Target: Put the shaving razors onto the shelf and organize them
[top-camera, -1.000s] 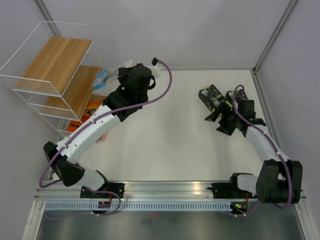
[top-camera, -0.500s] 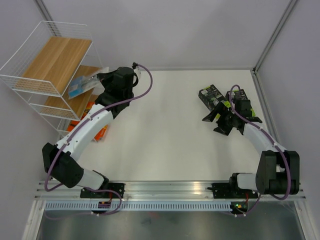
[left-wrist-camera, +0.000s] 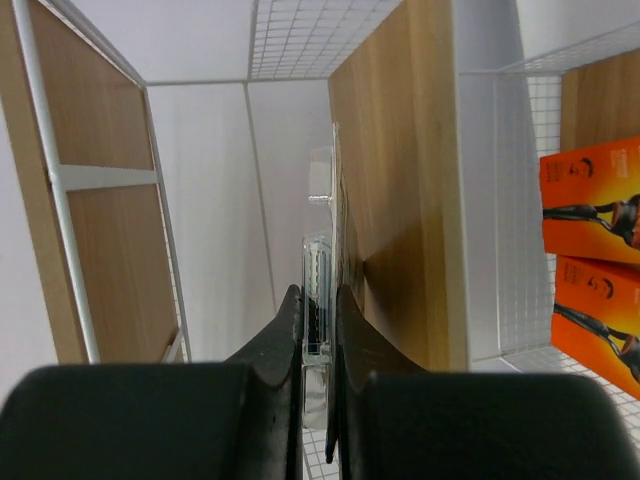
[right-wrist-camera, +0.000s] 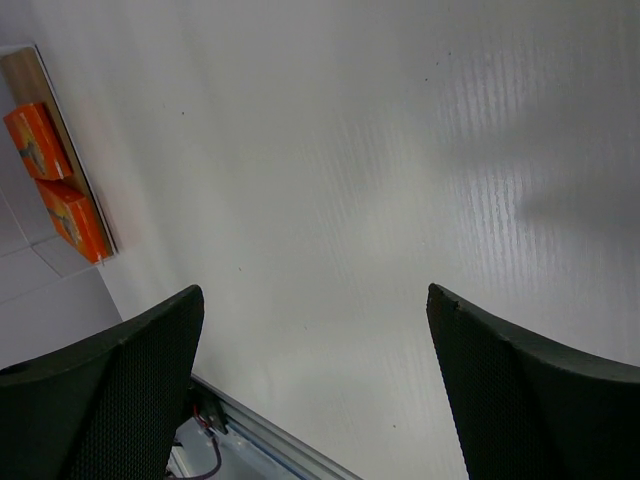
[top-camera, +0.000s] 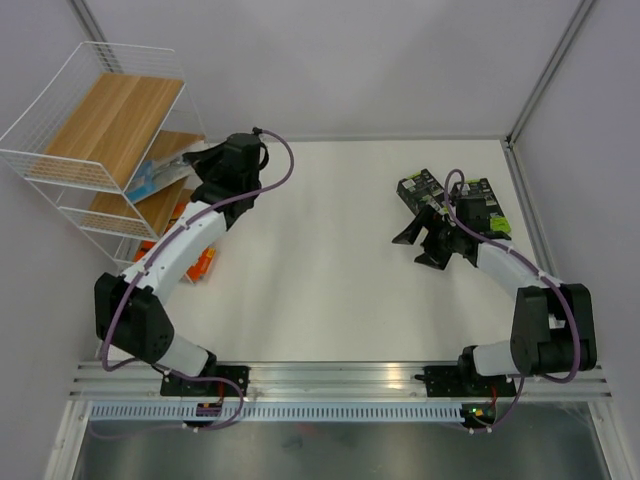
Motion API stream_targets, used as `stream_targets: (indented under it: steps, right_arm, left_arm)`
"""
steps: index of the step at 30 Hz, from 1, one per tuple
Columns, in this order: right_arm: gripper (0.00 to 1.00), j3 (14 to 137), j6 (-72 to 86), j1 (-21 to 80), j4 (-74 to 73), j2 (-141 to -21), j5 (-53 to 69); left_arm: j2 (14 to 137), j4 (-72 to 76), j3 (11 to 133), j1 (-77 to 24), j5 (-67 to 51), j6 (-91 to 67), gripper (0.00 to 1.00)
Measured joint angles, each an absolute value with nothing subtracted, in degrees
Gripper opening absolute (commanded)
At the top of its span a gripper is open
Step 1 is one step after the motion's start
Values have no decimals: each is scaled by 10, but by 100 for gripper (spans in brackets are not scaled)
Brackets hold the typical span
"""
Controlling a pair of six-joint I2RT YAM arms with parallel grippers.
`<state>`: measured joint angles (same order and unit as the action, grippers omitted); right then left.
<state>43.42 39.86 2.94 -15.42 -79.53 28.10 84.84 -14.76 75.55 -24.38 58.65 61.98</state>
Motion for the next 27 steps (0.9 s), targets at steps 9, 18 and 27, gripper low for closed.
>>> stream_targets:
  steps: [9,18,27]
  right_arm:
    - [98,442,399,38,-145,-825,289]
    - [98,443,399,39,-141,-833,299]
    - [98,443,401,40,-142,-832,300]
  left_arm:
    - [942,-136,823,-195,666,608,9]
    - [1008,-136,871,-182,700,606,15]
    - [1059,-134,917,-161,704,580,64]
